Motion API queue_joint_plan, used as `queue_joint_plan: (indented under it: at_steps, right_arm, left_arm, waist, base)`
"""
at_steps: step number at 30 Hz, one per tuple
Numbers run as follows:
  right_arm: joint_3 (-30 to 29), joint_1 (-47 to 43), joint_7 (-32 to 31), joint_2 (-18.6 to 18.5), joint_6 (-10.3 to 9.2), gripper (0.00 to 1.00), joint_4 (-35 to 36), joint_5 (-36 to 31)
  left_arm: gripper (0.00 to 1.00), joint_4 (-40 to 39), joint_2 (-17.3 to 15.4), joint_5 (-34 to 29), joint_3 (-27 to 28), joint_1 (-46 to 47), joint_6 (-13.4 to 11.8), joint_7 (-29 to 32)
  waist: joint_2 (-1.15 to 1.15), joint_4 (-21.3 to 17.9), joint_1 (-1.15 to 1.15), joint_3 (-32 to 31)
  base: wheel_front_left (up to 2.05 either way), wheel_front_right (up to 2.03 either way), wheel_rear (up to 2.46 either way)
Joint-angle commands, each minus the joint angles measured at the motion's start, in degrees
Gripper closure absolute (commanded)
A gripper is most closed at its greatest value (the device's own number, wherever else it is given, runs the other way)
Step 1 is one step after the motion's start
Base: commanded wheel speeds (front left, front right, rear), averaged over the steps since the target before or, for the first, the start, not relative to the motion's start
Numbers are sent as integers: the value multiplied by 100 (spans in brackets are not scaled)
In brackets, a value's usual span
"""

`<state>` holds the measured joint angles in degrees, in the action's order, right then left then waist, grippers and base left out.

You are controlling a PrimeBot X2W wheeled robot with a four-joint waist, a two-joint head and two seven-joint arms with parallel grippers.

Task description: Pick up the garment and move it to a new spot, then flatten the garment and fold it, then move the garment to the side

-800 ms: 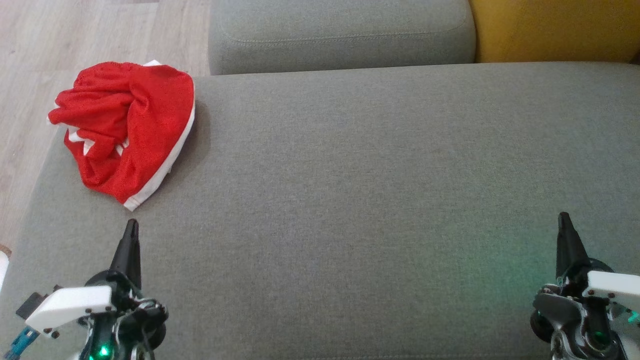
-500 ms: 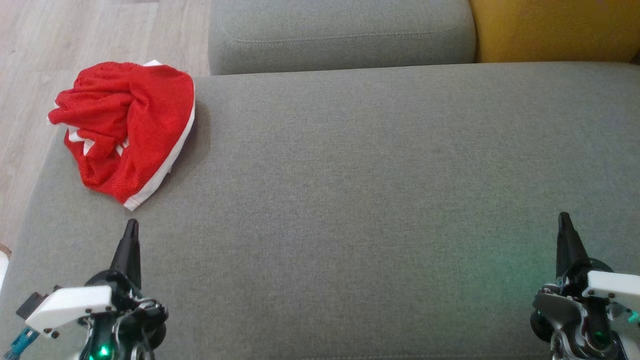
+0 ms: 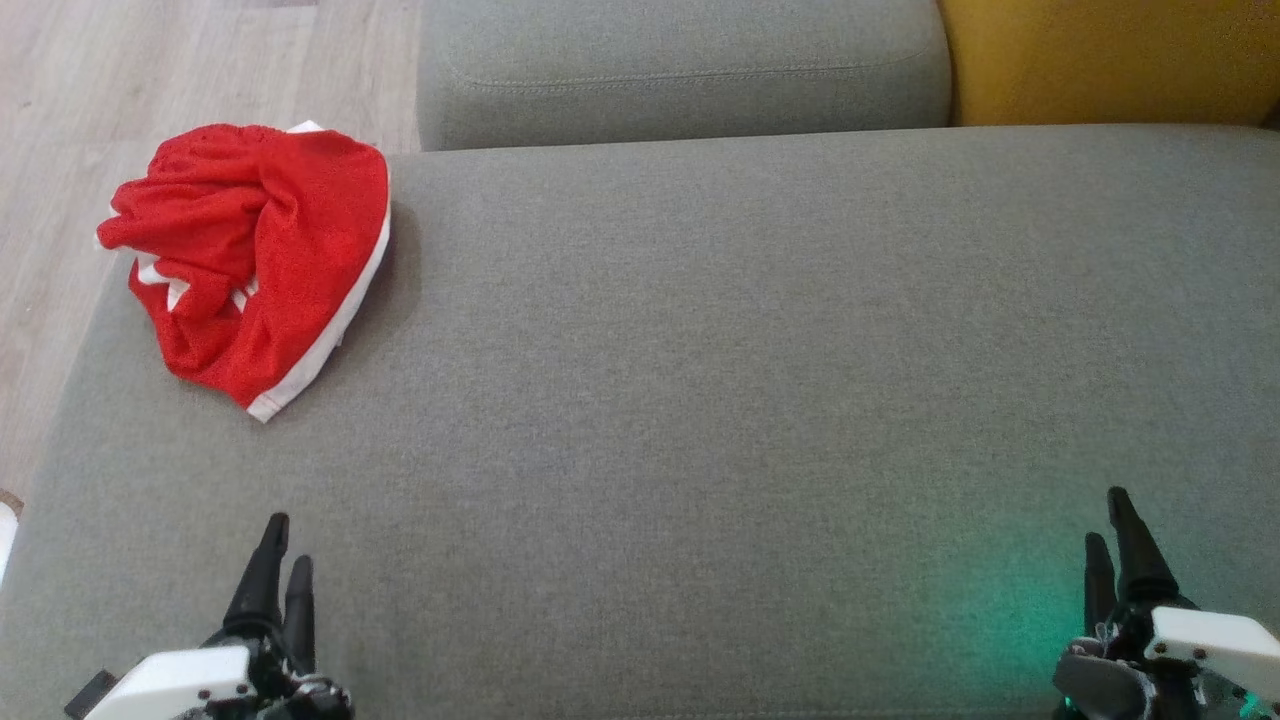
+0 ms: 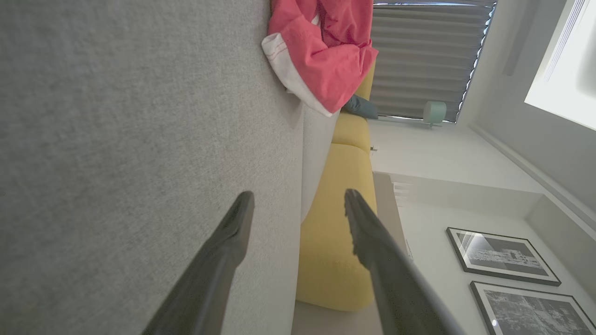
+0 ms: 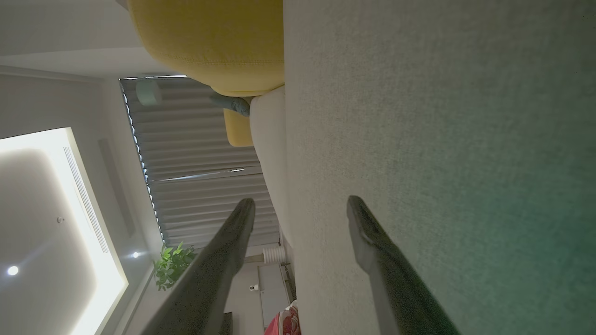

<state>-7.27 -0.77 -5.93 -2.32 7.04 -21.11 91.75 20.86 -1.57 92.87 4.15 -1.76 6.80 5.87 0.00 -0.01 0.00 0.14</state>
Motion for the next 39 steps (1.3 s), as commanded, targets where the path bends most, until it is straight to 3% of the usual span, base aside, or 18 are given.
queue_joint_plan:
  at_steps: [1,17,39]
  right_arm:
    - [53,242,50,-12,1,0,196,-12]
    - [255,293,320,-18,7,0,337,-398]
    - [492,297,674,-25,15,0,870,-2314]
  left_arm:
    - [0,-214,-47,-31,-28,278,9,-56]
    - [0,-534,-58,-371,-170,231,-63,-324]
    - [0,-1033,-72,-2094,-514,239,-367,-675]
  waist:
    - [0,0,0,-2]
    - [0,0,0,-22]
    - [0,14,0,-35]
  base:
    - [0,0,0]
    - [0,0,0]
    - [0,0,0]
